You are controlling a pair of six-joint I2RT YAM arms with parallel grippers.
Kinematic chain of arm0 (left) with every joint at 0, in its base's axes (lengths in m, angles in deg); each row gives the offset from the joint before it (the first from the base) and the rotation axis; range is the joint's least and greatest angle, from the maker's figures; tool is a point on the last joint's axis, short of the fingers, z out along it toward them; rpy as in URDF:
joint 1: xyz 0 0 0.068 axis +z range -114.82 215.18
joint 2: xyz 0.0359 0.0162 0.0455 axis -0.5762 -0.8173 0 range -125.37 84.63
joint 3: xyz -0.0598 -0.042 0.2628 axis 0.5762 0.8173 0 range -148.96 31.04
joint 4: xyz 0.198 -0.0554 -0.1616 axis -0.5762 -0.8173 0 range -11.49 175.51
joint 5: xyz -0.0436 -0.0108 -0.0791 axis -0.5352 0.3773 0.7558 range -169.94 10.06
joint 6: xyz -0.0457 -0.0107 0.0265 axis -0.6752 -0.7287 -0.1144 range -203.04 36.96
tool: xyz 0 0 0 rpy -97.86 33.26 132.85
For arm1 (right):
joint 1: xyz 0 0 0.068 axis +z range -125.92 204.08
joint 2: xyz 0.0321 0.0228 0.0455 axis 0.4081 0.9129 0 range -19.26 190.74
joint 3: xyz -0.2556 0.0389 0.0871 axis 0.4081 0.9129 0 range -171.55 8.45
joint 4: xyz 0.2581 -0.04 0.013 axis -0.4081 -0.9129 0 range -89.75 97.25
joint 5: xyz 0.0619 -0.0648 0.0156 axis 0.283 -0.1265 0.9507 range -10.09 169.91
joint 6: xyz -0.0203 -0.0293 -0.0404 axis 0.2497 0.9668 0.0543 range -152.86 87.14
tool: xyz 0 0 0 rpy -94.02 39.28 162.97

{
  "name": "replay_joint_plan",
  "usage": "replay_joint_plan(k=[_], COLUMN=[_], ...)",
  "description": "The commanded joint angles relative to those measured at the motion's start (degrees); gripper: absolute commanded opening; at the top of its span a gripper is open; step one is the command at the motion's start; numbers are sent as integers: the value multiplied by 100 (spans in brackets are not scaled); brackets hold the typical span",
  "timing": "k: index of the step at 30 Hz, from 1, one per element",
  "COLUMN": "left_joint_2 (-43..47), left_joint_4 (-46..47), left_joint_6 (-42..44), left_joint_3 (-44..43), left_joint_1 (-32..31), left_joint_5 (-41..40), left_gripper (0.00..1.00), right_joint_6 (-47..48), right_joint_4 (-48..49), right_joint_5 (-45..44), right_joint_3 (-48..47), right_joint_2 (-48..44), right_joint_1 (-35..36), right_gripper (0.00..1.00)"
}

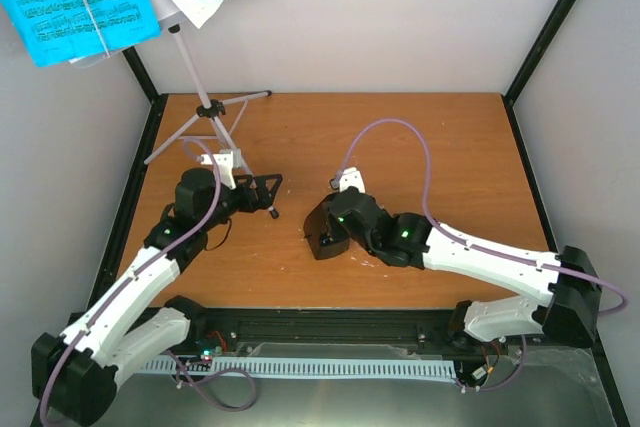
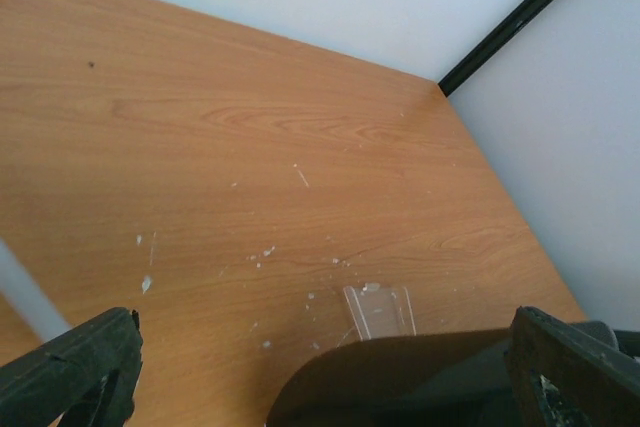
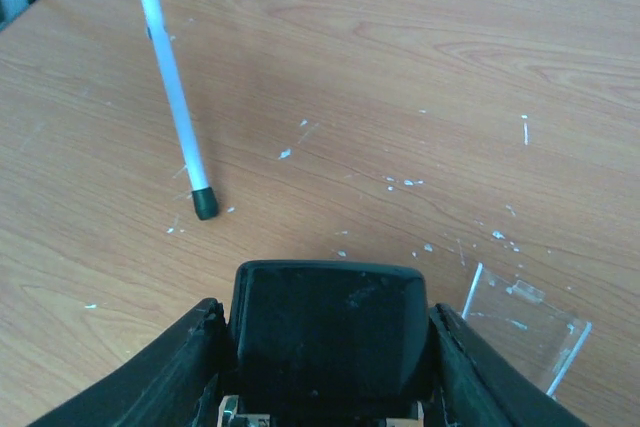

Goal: Pack up the instrument practice props

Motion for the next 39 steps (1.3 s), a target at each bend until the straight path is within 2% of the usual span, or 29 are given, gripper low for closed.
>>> replay_joint_plan(k=[1,8,15,18,22,26,30,33,36,39], left_joint_2=[518,788,774,728,694,656,753,754,594,342], left_joint_4=[-414,-480,-450,-474,-497,-581,-627,-549,-399,-313], left_joint_6=[-393,-840,-891,-844,-775,-711,-692,-683,-700,-696], left_joint_3=[277,676,720,697,686,636,752,928,1095,1233], left_joint_1=[28,28,28,29,28,28,29,28,24,28], left_joint_5=[-145,170,266,285,285,281,266,428,792,1156], left_gripper=[100,99,99,100,100,99,100,99,99,99], right_joint_6=[-292,-332,-485,-541,-529,-451,4,-63,-404,-827], right_joint_4=[271,270,365,404,391,232,152,-82,-223,-156], right_joint_5=[-779,-803,-554,-537,-548,-593,-397,-484,191,1337], right_joint_3=[-377,-435,-402,-387,-399,-536,-782,-824,-477,163], right_joint_2=[172,501,736,727,646,405,-34,-394,-749,-1037], right_joint_1=[156,172,191,214,223,221,215,72,-592,-1581], right_gripper=[13,14,16,27,65,90,96,100,100,98])
